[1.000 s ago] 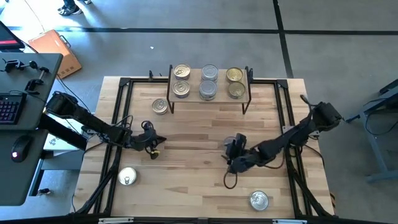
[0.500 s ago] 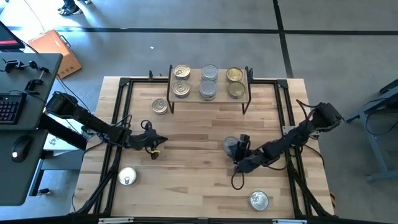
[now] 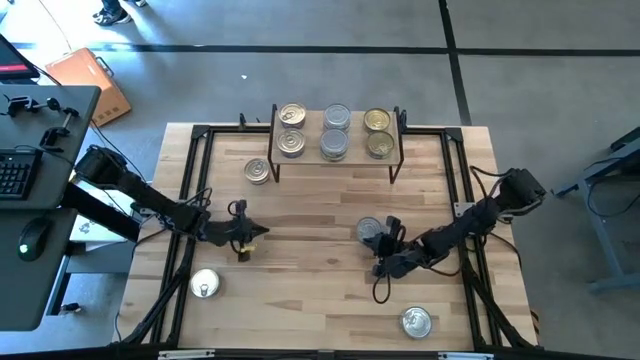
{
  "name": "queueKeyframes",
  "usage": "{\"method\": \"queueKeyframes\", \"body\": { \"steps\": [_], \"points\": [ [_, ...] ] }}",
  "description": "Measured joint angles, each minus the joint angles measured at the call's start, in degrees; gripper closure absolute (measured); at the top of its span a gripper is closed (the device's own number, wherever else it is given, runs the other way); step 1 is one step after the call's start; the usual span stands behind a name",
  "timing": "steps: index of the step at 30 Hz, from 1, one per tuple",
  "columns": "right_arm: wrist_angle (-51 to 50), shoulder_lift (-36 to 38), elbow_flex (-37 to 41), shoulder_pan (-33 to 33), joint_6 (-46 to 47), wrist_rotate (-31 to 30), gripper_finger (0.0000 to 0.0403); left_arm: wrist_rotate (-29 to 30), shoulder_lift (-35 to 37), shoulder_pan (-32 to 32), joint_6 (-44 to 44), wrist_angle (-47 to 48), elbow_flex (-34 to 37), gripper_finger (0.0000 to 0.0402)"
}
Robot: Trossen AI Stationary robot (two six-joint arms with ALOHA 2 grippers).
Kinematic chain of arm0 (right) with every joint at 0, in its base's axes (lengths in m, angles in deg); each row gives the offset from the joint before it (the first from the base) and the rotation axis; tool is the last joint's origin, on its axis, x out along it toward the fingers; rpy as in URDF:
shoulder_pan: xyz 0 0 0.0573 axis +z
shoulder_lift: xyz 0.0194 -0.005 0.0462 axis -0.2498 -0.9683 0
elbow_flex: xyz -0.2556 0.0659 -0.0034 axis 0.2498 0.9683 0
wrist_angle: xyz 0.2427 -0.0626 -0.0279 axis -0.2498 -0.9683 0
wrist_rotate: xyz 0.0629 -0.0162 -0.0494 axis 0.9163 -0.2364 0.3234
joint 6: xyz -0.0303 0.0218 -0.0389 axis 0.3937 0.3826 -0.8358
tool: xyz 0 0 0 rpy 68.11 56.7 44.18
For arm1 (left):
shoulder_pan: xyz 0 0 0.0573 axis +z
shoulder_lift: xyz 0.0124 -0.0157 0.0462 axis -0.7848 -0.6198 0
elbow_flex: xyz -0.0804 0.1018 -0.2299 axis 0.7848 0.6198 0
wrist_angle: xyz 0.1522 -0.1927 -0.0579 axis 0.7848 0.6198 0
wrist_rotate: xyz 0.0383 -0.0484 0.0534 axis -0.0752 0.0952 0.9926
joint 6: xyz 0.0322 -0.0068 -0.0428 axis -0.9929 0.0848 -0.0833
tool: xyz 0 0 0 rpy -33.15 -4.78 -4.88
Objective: Stack canned seafood by type on shelf
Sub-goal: Stack the green with blue patterned can on top of the green with blue patterned tuna can
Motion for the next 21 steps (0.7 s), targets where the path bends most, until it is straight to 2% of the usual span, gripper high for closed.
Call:
{"method": "queueKeyframes", "body": {
  "steps": [4,9,15,18,21],
  "points": [
    [8.9,-0.3,0.2,-0.3,-2.8,1.8,0.0399,2.2,-1.1,-4.0,-7.7,-0.1,-1.8,0.0401],
    [18.0,-0.3,-0.1,-4.4,-3.0,11.1,0.0402,5.5,-5.5,-6.8,-16.1,-0.5,-6.2,0.0401],
    [19.2,-0.3,-2.7,-10.0,-2.8,19.0,0.0403,5.7,-12.4,-5.4,-23.1,-1.2,-11.4,0.0401],
    [19.2,-0.3,-4.4,-11.9,-3.7,22.0,0.0403,5.4,-16.0,-4.0,-29.1,-6.3,-12.7,0.0392],
    [19.3,-0.6,-6.4,-13.0,-4.3,22.8,0.0403,2.1,-19.7,-2.3,-37.9,-13.4,-13.0,0.0366]
  ]
}}
